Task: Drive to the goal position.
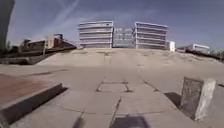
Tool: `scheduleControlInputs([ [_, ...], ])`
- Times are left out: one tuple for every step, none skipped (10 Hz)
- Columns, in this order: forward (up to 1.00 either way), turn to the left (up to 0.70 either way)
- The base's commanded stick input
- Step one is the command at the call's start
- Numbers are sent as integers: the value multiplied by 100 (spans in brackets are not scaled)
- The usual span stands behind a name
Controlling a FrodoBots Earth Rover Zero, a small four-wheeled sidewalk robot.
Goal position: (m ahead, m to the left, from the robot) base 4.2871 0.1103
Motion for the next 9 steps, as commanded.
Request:
scheduleControlInputs([
  [70, 0],
  [70, 0],
  [70, 0],
  [70, 0],
  [70, 0],
  [70, 0],
  [70, 0],
  [70, 0],
  [70, 0],
])
